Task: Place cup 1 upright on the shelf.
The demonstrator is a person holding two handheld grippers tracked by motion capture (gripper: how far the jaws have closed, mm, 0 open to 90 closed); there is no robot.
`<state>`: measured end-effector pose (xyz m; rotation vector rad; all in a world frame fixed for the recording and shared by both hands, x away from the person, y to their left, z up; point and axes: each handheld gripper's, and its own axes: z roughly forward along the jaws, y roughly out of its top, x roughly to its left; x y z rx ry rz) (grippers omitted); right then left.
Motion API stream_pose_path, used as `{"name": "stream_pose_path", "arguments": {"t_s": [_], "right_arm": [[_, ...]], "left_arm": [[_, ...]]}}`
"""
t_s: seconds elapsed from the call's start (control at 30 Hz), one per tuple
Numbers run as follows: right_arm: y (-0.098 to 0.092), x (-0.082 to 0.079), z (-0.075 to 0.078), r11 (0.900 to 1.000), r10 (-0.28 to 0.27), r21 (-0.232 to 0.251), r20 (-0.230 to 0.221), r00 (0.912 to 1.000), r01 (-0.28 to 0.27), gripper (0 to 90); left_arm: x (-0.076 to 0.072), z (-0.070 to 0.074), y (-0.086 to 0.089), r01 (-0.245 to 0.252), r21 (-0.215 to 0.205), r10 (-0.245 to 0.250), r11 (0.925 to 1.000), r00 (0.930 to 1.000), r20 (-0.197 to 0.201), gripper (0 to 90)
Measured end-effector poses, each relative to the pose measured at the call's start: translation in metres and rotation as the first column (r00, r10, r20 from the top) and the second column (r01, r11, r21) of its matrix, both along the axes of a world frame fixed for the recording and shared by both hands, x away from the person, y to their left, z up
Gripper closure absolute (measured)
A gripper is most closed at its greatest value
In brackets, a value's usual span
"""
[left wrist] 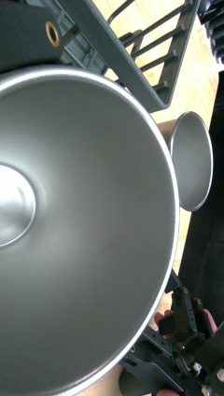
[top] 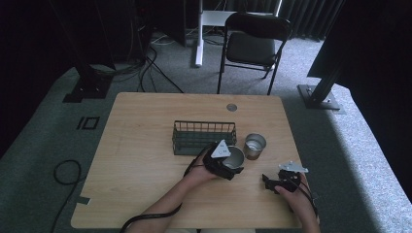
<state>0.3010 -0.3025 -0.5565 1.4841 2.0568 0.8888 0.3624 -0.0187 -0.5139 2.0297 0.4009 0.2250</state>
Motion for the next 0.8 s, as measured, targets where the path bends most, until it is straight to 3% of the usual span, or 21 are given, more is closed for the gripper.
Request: {"name": "stream_pose_path", "arguments": {"t_s": [0.2,0.33,0.8], "right_arm": [[0.0,0.0,0.0,1.0,0.0,0.0,0.0,1.0,0.0,11.0],[0.0,0.0,0.0,1.0,-0.001,0.0,0.0,1.0,0.001,11.0],[0.0,0.0,0.0,1.0,0.0,-0.001,0.001,1.0,0.0,11.0]], "left_arm": [[-0.002,0.004,0.002,-0.006,-0.013,0.006,0.9999,0.9999,-0.009,13.8],[-0.004,0.012,0.005,-0.01,-0.017,0.01,0.9998,0.9999,0.007,13.8],[-0.009,0.042,0.009,-0.025,0.014,0.025,0.9996,0.9987,0.045,13.9]]}}
